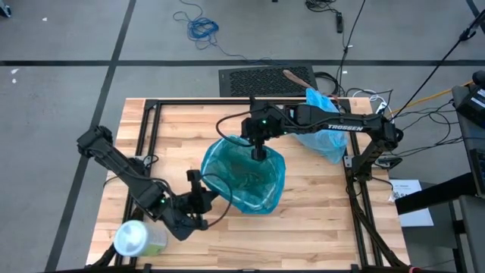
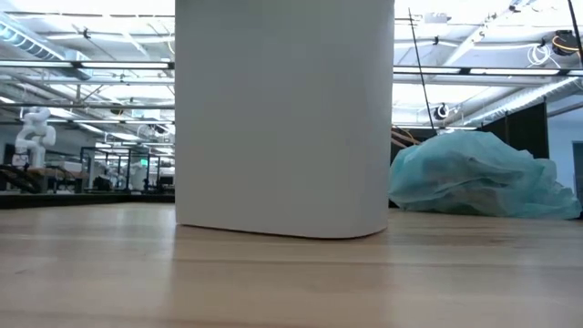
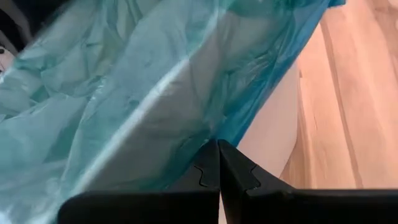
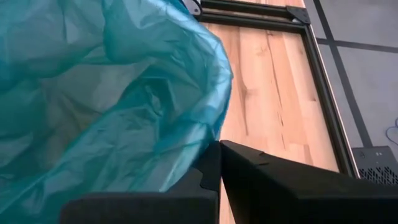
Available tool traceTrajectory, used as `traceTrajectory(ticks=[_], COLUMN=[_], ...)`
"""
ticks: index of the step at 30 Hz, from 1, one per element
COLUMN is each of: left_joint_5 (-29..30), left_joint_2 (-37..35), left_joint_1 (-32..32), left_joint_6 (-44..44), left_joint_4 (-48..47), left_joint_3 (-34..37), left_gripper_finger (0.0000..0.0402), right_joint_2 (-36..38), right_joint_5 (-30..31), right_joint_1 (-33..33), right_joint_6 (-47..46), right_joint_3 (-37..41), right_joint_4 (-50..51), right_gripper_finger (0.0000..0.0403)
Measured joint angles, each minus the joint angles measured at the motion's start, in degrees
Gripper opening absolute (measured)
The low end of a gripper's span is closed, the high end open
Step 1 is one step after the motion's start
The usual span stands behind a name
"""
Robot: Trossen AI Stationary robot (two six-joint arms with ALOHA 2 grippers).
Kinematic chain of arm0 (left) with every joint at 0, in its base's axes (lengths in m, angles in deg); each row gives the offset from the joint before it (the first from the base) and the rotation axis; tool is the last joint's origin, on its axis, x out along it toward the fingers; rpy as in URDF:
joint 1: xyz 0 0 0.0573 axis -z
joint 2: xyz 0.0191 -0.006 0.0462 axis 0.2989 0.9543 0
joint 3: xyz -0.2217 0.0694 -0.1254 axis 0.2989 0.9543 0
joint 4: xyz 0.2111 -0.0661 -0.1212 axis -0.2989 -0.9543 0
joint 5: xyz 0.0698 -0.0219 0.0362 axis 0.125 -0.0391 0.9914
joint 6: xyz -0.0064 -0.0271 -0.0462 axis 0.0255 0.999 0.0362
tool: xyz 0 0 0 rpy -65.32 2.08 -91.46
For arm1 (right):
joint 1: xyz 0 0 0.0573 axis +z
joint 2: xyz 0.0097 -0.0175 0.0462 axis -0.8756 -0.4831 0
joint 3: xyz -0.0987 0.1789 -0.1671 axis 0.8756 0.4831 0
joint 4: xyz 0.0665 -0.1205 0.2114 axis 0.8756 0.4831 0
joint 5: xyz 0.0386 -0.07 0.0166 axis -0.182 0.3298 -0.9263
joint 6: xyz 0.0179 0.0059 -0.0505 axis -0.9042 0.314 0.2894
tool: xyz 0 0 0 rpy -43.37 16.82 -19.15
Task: Place trash/remove bag and relplace
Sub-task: Insert the blue trash bag into the trash bin
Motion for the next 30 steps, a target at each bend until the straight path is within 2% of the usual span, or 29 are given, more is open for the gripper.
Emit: traceTrajectory(ticks=[8, 15, 21, 25, 30], left_joint_5=[-0.17, -0.81, -0.76, -0.75, -0.73], left_joint_2=[0.88, 0.88, 0.86, 0.86, 0.86], left_joint_1=[-1.17, -0.76, -0.24, -0.66, -0.69], left_joint_6=[0.05, 2.62, 2.67, 3.05, 5.03], left_joint_4=[-2.68, -2.79, -3.52, -5.31, -5.74], left_joint_3=[0.00, 0.00, 0.00, 0.00, 0.00], left_gripper_finger=[0.0000, 0.0000, 0.0000, 0.0000, 0.0000], right_joint_2=[1.08, 3.89, 7.71, 12.46, 20.82], right_joint_5=[1.08, 16.03, 26.13, 26.91, 26.29], right_joint_1=[0.23, -0.27, -0.67, 1.01, 6.55], right_joint_6=[0.05, 1.14, -2.68, -8.15, -15.35], right_joint_3=[-0.64, -0.85, -0.85, -0.28, 4.93], right_joint_4=[-0.07, 2.28, 13.79, 20.03, 19.42], right_gripper_finger=[0.0000, 0.0000, 0.0000, 0.0000, 0.0000])
